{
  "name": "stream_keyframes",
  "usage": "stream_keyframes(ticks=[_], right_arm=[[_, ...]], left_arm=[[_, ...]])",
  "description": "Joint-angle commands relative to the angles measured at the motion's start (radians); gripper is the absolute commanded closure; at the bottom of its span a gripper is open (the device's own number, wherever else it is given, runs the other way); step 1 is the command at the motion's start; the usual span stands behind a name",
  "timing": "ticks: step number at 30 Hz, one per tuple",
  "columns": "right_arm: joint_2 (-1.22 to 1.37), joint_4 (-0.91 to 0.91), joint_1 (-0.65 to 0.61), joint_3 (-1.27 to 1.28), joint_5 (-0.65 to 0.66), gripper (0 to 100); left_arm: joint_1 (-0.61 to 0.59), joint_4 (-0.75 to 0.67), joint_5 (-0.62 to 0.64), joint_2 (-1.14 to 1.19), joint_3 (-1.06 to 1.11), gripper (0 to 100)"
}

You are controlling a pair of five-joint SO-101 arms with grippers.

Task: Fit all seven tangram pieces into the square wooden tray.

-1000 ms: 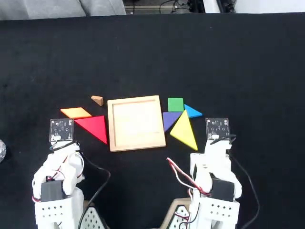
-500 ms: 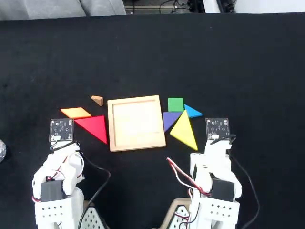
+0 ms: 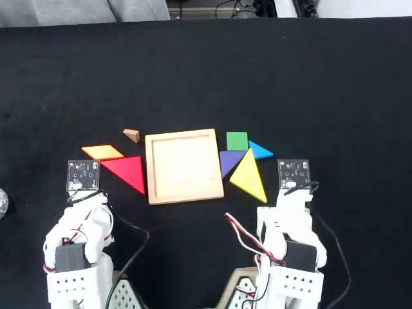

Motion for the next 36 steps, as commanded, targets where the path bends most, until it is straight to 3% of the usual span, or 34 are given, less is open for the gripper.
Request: stream_keyframes(ticks=[1, 30, 36], right_arm=[[-0.084, 0.008, 0.018, -0.001, 0.008, 98.6], [-0.084, 0.008, -0.012, -0.001, 0.008, 98.5], [-0.084, -0.077, -0.098, -0.001, 0.012, 98.3]], left_arm=[[-0.012, 0.005, 0.006, -0.006, 0.021, 97], [-0.012, 0.006, 0.003, -0.008, 0.021, 97], [-0.005, 0.006, 0.002, -0.008, 0.021, 97]])
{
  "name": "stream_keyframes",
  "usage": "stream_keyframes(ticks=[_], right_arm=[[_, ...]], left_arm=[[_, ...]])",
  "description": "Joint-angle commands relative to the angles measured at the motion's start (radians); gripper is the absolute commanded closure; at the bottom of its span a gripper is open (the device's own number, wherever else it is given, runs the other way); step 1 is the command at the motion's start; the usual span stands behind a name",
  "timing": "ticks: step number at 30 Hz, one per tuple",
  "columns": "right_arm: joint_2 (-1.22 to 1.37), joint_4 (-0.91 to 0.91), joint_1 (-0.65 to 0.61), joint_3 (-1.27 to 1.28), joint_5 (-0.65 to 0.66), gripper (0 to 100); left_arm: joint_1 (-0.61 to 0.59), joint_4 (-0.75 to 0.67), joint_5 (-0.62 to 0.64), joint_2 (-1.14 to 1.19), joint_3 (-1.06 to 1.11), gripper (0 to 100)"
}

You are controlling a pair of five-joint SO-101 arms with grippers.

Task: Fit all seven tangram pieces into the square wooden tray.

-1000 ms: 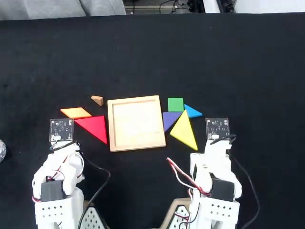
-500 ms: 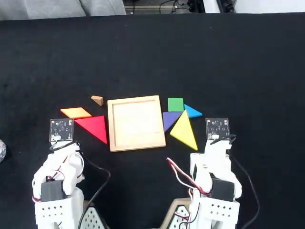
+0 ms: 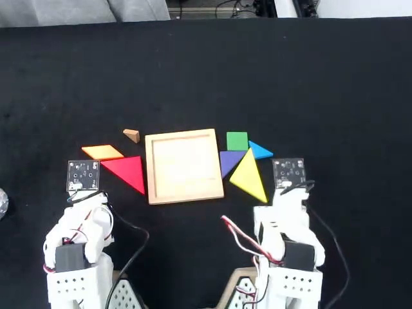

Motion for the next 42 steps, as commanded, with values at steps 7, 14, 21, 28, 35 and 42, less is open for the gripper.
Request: stream_keyframes(ticks=[7, 14, 21, 28, 35, 42], right_arm=[[-0.084, -0.301, -0.087, -0.001, 0.008, 98.3], [-0.084, -0.445, -0.163, -0.001, 0.008, 98.3], [-0.084, -0.450, -0.230, -0.001, 0.009, 98.3], [-0.084, -0.585, -0.241, -0.001, 0.011, 98.2], [-0.074, -0.605, -0.245, -0.110, 0.000, 91.0], [-0.073, -0.295, -0.247, -0.295, 0.000, 81.9]], left_arm=[[0.125, -0.327, 0.005, -0.009, 0.021, 97], [0.203, -0.331, -0.002, -0.008, 0.021, 97], [0.140, -0.269, -0.167, -0.008, 0.021, 97], [0.137, -0.273, -0.198, -0.008, 0.021, 97], [0.137, -0.264, -0.198, -0.002, 0.021, 97], [0.137, -0.264, -0.198, -0.002, 0.021, 97]])
